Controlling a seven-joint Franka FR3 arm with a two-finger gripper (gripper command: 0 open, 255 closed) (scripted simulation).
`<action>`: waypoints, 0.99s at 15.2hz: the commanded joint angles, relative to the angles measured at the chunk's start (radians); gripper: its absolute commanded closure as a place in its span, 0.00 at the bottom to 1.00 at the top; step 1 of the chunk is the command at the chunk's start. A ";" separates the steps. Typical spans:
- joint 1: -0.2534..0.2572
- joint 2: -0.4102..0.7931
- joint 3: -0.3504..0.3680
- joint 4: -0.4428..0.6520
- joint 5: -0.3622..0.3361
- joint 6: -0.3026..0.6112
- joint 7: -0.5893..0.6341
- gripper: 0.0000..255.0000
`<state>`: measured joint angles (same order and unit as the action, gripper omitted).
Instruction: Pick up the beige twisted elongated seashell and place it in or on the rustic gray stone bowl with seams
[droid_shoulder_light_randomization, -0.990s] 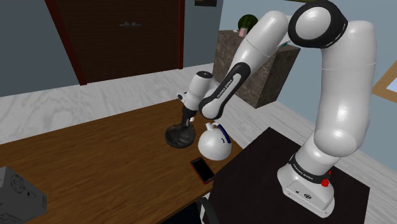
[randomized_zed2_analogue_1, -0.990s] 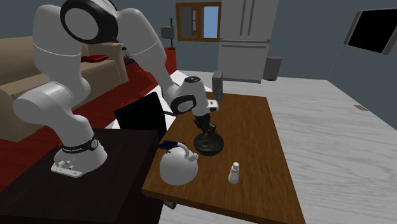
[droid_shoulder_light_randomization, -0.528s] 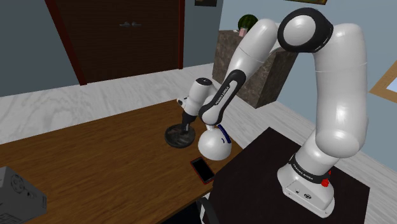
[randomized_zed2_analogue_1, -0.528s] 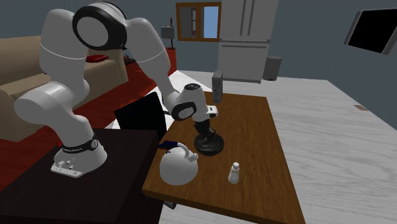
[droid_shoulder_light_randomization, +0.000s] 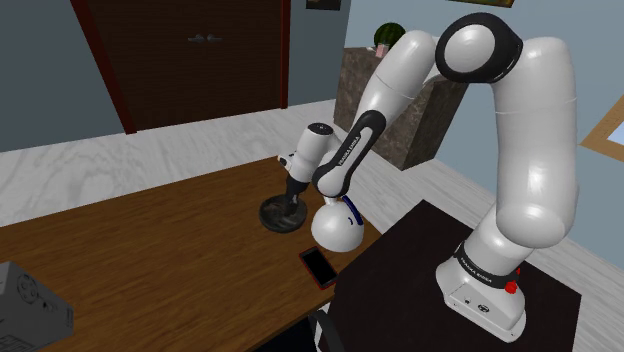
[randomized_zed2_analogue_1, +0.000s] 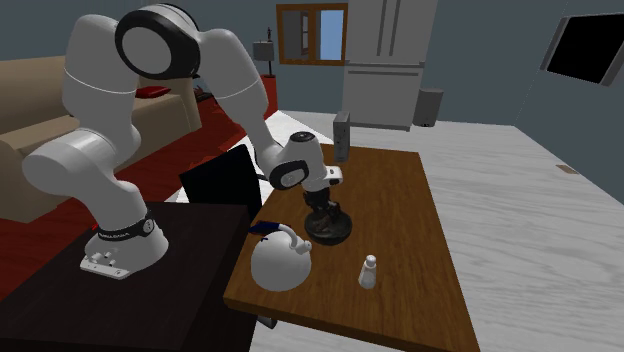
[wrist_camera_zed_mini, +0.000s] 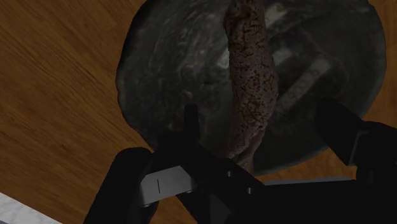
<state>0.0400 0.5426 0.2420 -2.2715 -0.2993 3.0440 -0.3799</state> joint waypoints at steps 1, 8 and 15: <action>0.000 0.000 0.000 0.000 0.000 0.000 0.000 0.00; -0.107 -0.143 0.110 -0.077 0.052 -0.075 -0.046 0.00; -0.106 -0.143 0.110 -0.077 0.054 -0.074 -0.047 0.00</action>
<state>-0.0659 0.4000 0.3514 -2.3486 -0.2458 2.9699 -0.4271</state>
